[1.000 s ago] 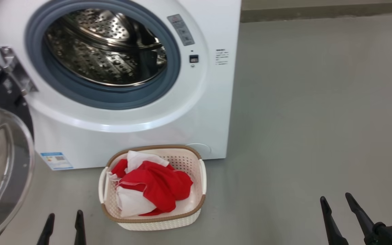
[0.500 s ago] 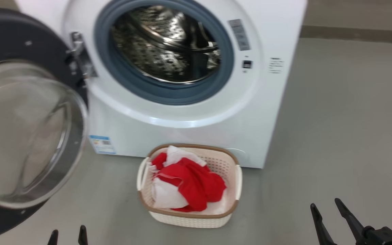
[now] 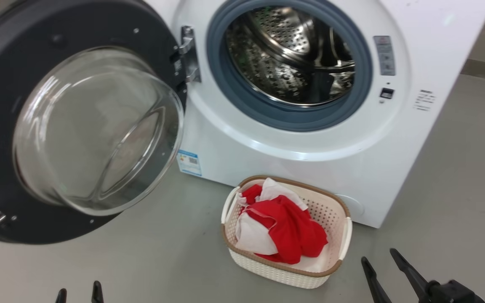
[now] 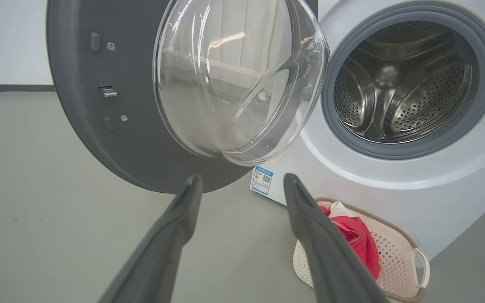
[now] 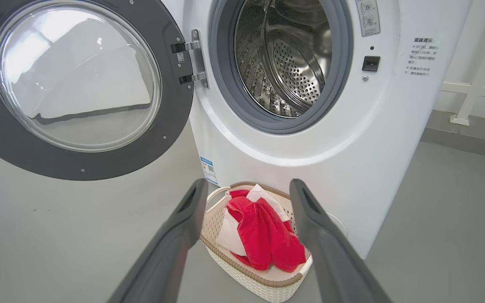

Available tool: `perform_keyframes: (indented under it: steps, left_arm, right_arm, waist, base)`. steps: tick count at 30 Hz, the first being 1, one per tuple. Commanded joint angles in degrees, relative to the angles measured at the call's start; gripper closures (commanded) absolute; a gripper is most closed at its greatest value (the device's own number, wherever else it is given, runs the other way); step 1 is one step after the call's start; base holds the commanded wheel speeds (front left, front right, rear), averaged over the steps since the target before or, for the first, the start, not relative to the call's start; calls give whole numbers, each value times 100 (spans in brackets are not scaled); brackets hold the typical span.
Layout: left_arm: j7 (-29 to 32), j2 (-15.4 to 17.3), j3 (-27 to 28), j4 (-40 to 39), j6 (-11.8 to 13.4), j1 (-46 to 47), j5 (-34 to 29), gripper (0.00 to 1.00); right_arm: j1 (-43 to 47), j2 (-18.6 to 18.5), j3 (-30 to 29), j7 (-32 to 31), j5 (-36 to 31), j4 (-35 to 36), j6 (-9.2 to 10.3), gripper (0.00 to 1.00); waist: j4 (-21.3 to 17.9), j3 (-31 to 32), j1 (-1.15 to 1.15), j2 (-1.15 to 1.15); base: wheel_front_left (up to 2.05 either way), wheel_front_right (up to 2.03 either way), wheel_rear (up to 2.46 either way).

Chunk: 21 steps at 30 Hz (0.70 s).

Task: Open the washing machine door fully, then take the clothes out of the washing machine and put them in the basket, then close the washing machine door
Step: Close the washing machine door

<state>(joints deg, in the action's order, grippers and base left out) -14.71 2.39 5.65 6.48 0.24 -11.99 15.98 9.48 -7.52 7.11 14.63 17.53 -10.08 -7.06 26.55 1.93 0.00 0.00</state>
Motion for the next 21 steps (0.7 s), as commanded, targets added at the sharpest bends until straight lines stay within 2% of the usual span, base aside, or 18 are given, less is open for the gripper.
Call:
perform_keyframes:
  steps: [1,11,21]
  left_arm:
    - [-29,49,176,-186,67,43,64,0]
    - [-29,49,147,-367,228,-18,272,0]
    - [-29,49,169,-458,200,10,286,0]
  right_arm:
    - [-308,-160,161,37,27,99,-43,0]
    - [-628,-254,412,37,116,-48,-43,0]
    - [-649,-232,458,37,143,-91,-43,0]
  waist:
    - [184,-128,0,0]
    - [265,-262,0,0]
    - [256,-221,0,0]
  base:
    - [0,0,0]
    - [0,0,0]
    - [0,0,0]
